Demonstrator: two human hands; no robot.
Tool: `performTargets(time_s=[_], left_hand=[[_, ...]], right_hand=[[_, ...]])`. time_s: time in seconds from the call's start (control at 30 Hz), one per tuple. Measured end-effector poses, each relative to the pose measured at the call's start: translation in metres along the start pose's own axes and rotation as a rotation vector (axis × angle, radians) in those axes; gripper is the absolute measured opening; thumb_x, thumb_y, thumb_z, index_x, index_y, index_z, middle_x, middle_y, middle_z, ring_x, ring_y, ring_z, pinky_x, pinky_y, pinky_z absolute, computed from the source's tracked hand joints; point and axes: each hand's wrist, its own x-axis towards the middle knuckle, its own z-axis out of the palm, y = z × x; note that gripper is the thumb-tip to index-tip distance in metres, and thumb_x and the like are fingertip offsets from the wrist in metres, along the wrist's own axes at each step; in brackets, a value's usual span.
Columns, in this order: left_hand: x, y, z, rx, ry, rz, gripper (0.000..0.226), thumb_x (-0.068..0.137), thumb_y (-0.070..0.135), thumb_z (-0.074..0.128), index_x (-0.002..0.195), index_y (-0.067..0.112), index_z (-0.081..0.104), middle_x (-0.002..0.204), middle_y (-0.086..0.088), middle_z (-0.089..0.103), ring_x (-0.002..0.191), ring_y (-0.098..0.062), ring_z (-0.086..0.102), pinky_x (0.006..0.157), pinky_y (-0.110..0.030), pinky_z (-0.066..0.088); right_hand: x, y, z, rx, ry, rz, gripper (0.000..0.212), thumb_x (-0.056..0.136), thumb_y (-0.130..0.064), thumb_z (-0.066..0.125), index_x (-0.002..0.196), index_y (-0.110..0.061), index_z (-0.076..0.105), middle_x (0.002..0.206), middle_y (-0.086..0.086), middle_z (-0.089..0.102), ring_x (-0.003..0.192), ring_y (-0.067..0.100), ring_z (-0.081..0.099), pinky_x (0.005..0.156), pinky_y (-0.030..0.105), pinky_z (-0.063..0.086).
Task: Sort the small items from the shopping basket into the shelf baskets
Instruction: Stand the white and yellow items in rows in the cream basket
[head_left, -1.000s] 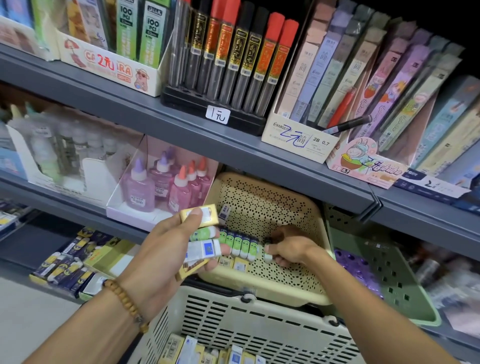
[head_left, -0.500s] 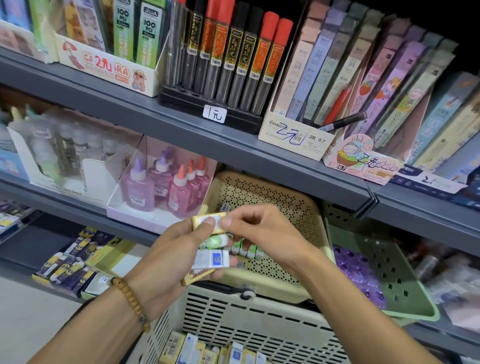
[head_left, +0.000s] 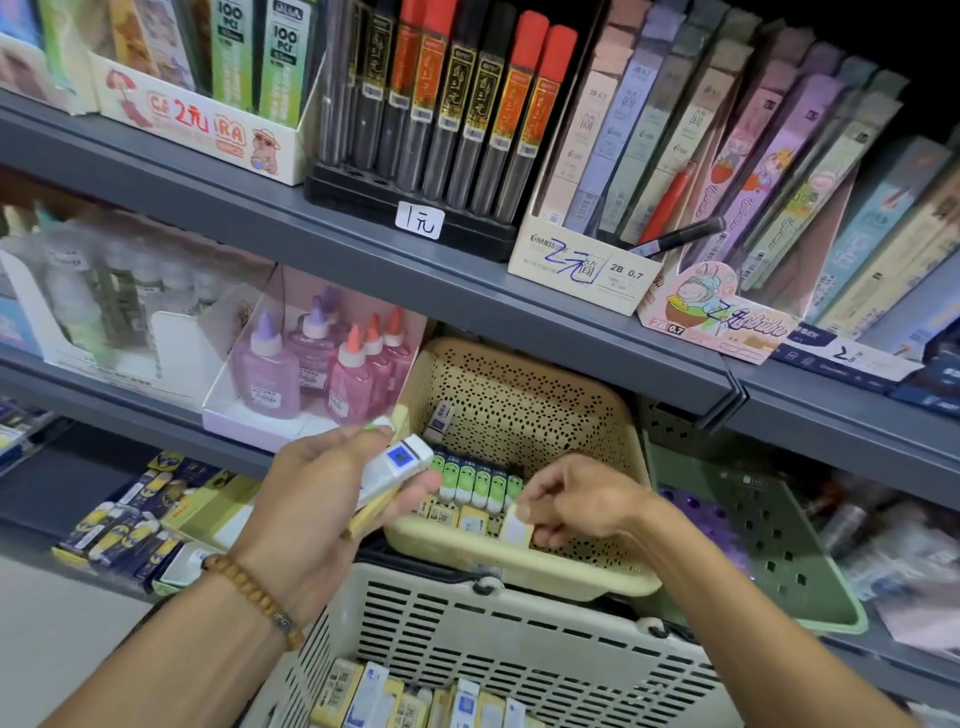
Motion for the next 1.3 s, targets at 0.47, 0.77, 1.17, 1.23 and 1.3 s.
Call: performTargets(time_s=[0.47, 0.77, 1.17, 1.23, 1.3], left_hand=[[0.002, -0.011, 0.004, 0.193, -0.045, 0.093, 0.017, 0.094, 0.023, 0.059, 0.107, 0.013, 0.064, 0.076, -0.015, 0.074, 0.065, -0.022, 0.068, 0.047, -0.024, 0.051], [0.002, -0.008, 0.001, 0.234, -0.032, 0.106, 0.01, 0.09, 0.022, 0.065, 0.095, 0.019, 0.073, 0.074, -0.008, 0.066, 0.061, -0.021, 0.068, 0.046, -0.025, 0.05], [0.008, 0.007, 0.0, -0.015, -0.018, -0.084, 0.021, 0.093, 0.014, 0.05, 0.092, 0.0, 0.065, 0.056, -0.008, 0.057, 0.048, -0.023, 0.064, 0.034, -0.022, 0.042], [0.008, 0.007, -0.003, 0.036, -0.043, -0.063, 0.019, 0.095, 0.014, 0.051, 0.094, 0.001, 0.065, 0.06, -0.007, 0.059, 0.052, -0.021, 0.065, 0.035, -0.022, 0.041], [0.006, 0.009, -0.005, 0.092, -0.071, -0.033, 0.018, 0.095, 0.014, 0.054, 0.099, 0.003, 0.067, 0.067, -0.007, 0.065, 0.056, -0.018, 0.067, 0.036, -0.022, 0.041]], right_hand=[[-0.014, -0.027, 0.026, 0.147, 0.196, -0.295, 0.032, 0.094, -0.041, 0.059, 0.076, -0.016, 0.069, 0.074, 0.002, 0.068, 0.06, 0.01, 0.063, 0.062, 0.027, 0.053], [-0.014, -0.048, 0.029, 0.764, -0.069, -0.39, 0.004, 0.087, -0.008, 0.07, 0.09, -0.008, 0.071, 0.082, 0.013, 0.071, 0.061, 0.015, 0.065, 0.049, 0.021, 0.051], [0.1, -0.033, 0.001, 0.265, 0.266, -0.06, 0.01, 0.095, -0.012, 0.062, 0.09, -0.016, 0.069, 0.074, 0.003, 0.068, 0.059, 0.011, 0.062, 0.051, 0.021, 0.051], [0.11, -0.037, 0.008, 0.271, 0.227, -0.055, 0.01, 0.092, -0.003, 0.061, 0.09, -0.011, 0.068, 0.082, 0.009, 0.071, 0.062, 0.013, 0.067, 0.053, 0.021, 0.052], [0.113, -0.039, 0.012, 0.291, 0.218, -0.065, 0.012, 0.093, -0.003, 0.058, 0.091, -0.01, 0.068, 0.085, 0.009, 0.073, 0.068, 0.014, 0.07, 0.055, 0.021, 0.053]])
